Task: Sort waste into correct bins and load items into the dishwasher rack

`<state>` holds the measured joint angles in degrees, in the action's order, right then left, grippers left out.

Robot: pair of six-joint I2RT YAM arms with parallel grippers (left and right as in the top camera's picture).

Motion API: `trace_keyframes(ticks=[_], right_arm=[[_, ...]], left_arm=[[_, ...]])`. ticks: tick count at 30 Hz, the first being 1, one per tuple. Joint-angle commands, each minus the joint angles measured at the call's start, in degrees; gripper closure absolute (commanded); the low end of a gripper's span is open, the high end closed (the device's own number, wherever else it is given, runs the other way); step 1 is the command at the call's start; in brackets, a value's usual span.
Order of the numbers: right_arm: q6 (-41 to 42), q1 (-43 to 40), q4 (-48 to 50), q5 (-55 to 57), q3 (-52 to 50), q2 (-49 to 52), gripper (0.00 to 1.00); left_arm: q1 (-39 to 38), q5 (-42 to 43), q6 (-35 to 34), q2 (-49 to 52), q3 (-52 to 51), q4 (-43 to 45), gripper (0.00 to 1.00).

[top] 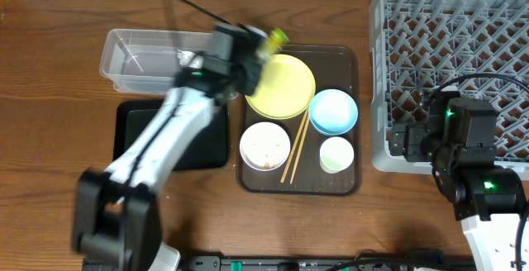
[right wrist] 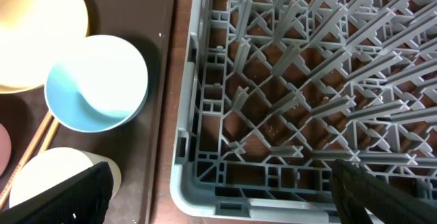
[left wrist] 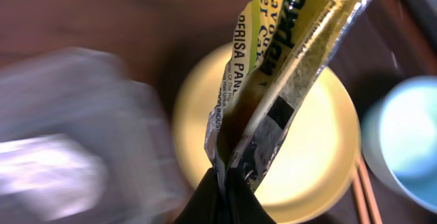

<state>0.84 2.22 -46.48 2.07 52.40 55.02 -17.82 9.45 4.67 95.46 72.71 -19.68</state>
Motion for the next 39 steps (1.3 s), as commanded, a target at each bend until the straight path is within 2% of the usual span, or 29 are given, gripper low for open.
trace_keyframes(ticks=[1,5,7,8,10,11,12,16,18,20,25,29,32,39], right_arm=[[0.39,0.66,-0.04,-0.17,1.09,0.02,0.01],[0.42,0.66,-0.04,-0.17,1.09,0.02,0.01],[0.39,0.66,-0.07,-0.17,1.09,0.02,0.01],[0.39,0.66,-0.07,-0.17,1.09,0.02,0.01],[0.39,0.66,-0.07,-0.17,1.09,0.02,0.01],[0.39,0.66,-0.07,-0.17,1.09,0.02,0.01],[0.39,0.66,-0.07,-0.17,1.09,0.02,0.01],[0.39,0.66,-0.07,-0.17,1.09,0.02,0.01],[0.39,0.66,-0.07,-0.17,1.09,0.02,0.01],[0.39,0.66,-0.17,-0.17,1.09,0.02,0.01],[0.39,0.66,-0.28,-0.17,1.09,0.02,0.01],[0.42,0.66,-0.31,-0.17,1.09,0.02,0.01],[0.42,0.66,-0.31,-0.17,1.09,0.02,0.01],[0.42,0.66,-0.7,-0.2,1.09,0.02,0.01]], left_arm=[[5.18,-1.38,-2.43,-2.51,0.94,-0.33,0.92],[10.62,-2.51,-2.36,-1.62,0.9,-0.28,0.9],[12.48,-2.47,-2.38,-0.44,0.87,0.15,0.75],[13.16,-2.45,-2.38,0.02,0.87,0.42,0.59],[14.12,-2.47,-2.38,0.57,0.87,0.85,0.37],[14.4,-2.49,-2.38,0.57,0.87,0.96,0.29],[14.69,-2.47,-2.4,0.31,0.96,0.94,0.25],[14.91,-2.45,-2.45,-2.75,1.07,0.02,0.22],[14.56,-2.45,-3.69,-5.11,1.07,-1.97,0.17],[13.75,-2.4,-7.54,-8.66,1.07,-7.96,0.13],[10.16,-2.4,-13.92,-15.21,1.03,-26.71,0.11],[7.61,0.42,-17.46,-17.4,1.03,-35.54,0.1],[5.92,5.14,-18.64,-17.14,0.76,-36.5,0.19],[-0.7,4.63,-26.91,-12.31,-0.11,-34.62,0.2]])
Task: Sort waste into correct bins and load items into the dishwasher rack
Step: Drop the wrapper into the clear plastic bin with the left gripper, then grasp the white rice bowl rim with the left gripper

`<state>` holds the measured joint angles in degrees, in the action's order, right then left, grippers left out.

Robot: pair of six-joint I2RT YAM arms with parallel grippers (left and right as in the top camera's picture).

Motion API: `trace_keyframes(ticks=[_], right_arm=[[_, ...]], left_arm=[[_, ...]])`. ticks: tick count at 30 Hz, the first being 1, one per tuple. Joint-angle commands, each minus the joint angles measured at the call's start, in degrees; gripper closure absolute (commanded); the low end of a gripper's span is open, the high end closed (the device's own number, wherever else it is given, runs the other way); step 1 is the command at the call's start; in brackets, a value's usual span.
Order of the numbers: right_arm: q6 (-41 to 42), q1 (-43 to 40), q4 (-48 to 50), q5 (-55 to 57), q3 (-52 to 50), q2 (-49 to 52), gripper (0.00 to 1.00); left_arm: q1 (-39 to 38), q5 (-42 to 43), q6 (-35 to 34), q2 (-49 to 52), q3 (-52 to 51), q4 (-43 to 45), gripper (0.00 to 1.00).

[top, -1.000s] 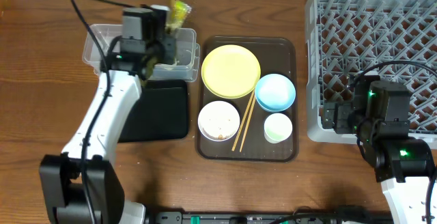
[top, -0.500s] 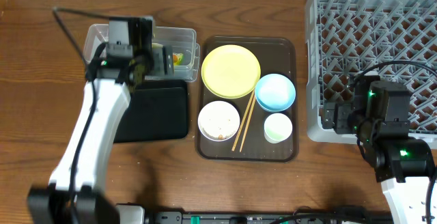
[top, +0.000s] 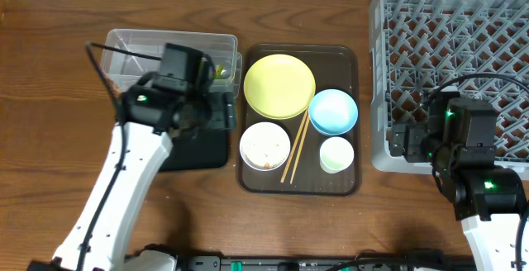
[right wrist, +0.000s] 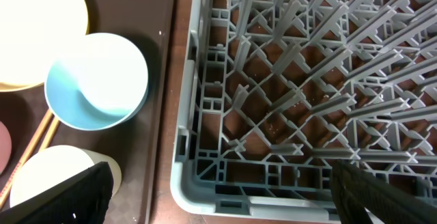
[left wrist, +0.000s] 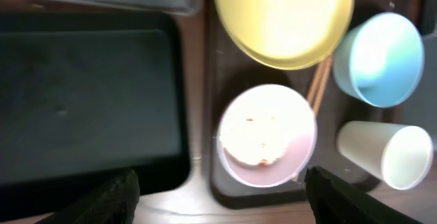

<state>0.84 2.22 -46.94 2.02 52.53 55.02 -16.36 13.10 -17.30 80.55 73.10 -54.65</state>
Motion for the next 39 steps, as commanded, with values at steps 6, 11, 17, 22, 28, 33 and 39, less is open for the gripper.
trace_keyframes(ticks=[6,11,17,22,28,33,39], right_arm=[[0.42,0.66,-0.28,-0.15,0.96,0.02,0.01],[0.42,0.66,-0.28,-0.15,0.96,0.02,0.01],[0.42,0.66,-0.5,-0.15,0.96,0.02,0.01],[0.42,0.66,-0.5,-0.15,0.96,0.02,0.01],[0.42,0.66,-0.7,-0.15,0.96,0.02,0.01],[0.42,0.66,-0.85,-0.15,0.96,0.02,0.01],[0.42,0.66,-0.92,-0.15,0.96,0.02,0.01]], left_arm=[[-8.41,0.98,-8.13,10.43,-0.5,2.38,0.2],[-12.37,1.03,-8.57,15.78,-0.5,4.98,0.2],[-16.11,1.01,-8.57,20.26,-0.5,9.14,0.23],[-18.67,0.96,-8.57,22.45,-0.5,12.39,0.24],[-21.14,-2.64,-8.59,23.19,-0.5,15.1,0.28],[-22.38,-6.73,-9.64,23.21,-0.5,15.76,0.29],[-22.62,-6.75,-12.52,23.5,-0.5,15.98,0.3]])
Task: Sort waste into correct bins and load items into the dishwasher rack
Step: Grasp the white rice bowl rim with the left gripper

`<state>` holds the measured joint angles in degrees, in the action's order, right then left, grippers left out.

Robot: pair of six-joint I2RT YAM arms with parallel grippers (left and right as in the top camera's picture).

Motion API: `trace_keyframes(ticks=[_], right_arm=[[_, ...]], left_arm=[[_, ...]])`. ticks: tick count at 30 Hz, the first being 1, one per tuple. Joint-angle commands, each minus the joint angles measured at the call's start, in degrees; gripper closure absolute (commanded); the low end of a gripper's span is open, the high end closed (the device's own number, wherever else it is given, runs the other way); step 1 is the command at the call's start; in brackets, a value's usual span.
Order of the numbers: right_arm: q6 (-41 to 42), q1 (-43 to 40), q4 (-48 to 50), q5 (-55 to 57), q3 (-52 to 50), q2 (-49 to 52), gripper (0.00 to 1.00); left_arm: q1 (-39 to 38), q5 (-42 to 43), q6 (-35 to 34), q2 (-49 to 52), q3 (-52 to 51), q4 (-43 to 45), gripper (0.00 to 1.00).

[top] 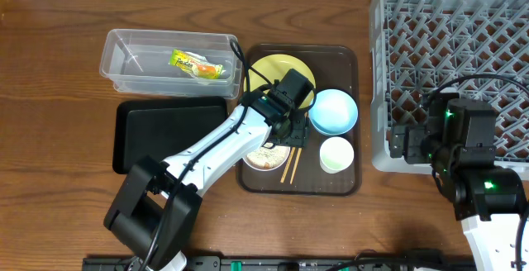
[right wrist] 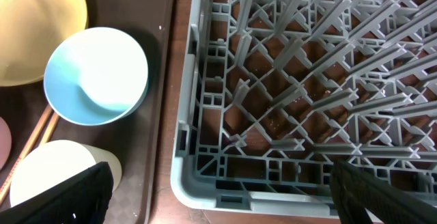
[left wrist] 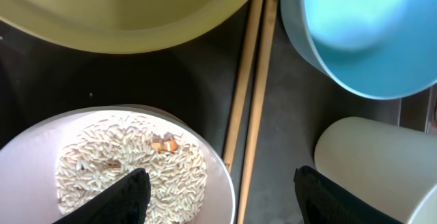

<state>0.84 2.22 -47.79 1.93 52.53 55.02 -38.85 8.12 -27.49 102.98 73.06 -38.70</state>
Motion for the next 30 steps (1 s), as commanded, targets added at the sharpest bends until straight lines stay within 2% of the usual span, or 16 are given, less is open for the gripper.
trace_keyframes(ticks=[1,11,17,27,30], right_arm=[[0.44,0.66,-0.09,-0.07,0.96,0.02,0.01],[0.44,0.66,-0.42,-0.07,0.96,0.02,0.01],[0.44,0.66,-0.44,-0.07,0.96,0.02,0.01],[0.42,0.66,-0.46,-0.07,0.96,0.02,0.01],[0.42,0.66,-0.46,-0.07,0.96,0.02,0.01]], left_arm=[[-0.13,-1.79,-2.73,1.22,-0.46,0.02,0.29],[-0.35,-1.77,-4.57,4.96,-0.46,0.13,0.32],[-0.5,-1.75,-4.57,5.49,-0.46,1.88,0.47],[-0.85,-1.73,-5.44,8.07,-0.46,1.68,0.48],[-1.42,-1.75,-5.42,8.15,-0.46,1.73,0.57]])
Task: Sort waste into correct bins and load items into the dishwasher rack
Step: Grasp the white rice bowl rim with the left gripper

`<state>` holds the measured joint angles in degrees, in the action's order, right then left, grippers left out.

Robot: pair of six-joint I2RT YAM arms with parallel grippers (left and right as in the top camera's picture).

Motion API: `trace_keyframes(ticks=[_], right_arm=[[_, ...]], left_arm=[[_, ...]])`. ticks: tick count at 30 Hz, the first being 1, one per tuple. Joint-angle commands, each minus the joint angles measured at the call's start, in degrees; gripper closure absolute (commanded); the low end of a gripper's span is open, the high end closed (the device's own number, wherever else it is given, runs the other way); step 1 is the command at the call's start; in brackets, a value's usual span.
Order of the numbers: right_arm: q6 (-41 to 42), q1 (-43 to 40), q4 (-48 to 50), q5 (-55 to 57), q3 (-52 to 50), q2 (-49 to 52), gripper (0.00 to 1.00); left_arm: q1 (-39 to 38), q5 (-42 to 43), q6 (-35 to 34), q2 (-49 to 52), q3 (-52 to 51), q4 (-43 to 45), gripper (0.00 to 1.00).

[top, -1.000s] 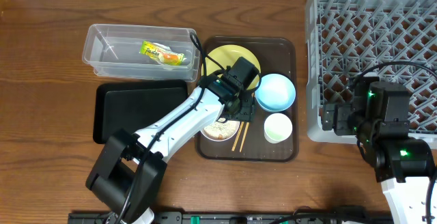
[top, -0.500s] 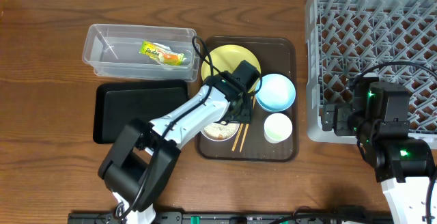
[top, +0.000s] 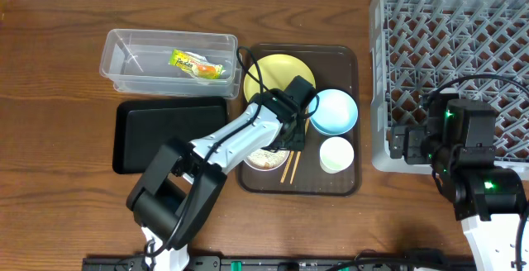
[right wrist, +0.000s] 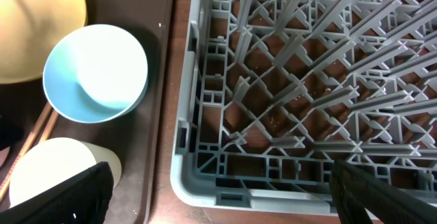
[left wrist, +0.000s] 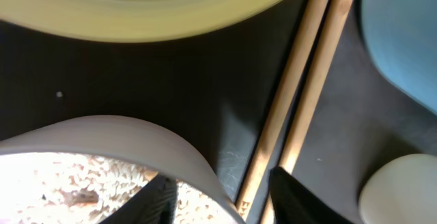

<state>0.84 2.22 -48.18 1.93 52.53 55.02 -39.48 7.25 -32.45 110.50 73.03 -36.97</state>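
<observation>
My left gripper (top: 291,137) is open, low over the brown tray (top: 347,184). Its fingers (left wrist: 158,200) straddle the rim of the pink bowl of rice (left wrist: 102,138) and one of the wooden chopsticks (left wrist: 293,94); I cannot tell whether they touch. The bowl (top: 260,157), chopsticks (top: 291,168), yellow plate (top: 277,79), blue bowl (top: 335,110) and cream cup (top: 337,154) sit on the tray. A green-yellow wrapper (top: 197,64) lies in the clear bin (top: 124,56). My right gripper (right wrist: 218,207) is open over the grey dishwasher rack's (top: 455,40) near left corner.
A black bin (top: 149,139) lies on the table just left of the tray, below the clear bin. The rack's grey tines (right wrist: 300,60) fill the right side. The blue bowl (right wrist: 95,74) and cup (right wrist: 54,173) stand close to the rack's left wall.
My left gripper has dropped closer to the tray; its open fingers now sit at the rice bowl's rim and the chopsticks. The right arm has not moved.
My left gripper was shut on the wrapper near the yellow plate. Then it was open over the black bin, with the wrapper in the clear bin. It then stood above the rice bowl and chopsticks, and now it is lower there.
</observation>
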Motion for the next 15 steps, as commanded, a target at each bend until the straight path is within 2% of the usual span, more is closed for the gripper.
trace_keyframes(ticks=[1,8,10,15], right_arm=[[0.42,0.66,-0.07,-0.07,0.96,0.02,0.01],[0.42,0.66,-0.07,-0.04,0.96,0.02,0.01],[0.42,0.66,-0.07,-0.04,0.96,0.02,0.01],[0.42,0.66,-0.07,-0.07,0.96,0.02,0.01]], left_arm=[[-0.96,-0.87,-0.46,0.61,-0.44,0.02,0.58],[-1.79,-0.87,-0.44,0.33,-0.37,-0.04,0.74],[-1.79,-0.87,-0.44,-0.07,-0.37,-0.15,0.76],[-1.79,-0.9,-0.42,-1.86,-0.37,-0.57,0.92]])
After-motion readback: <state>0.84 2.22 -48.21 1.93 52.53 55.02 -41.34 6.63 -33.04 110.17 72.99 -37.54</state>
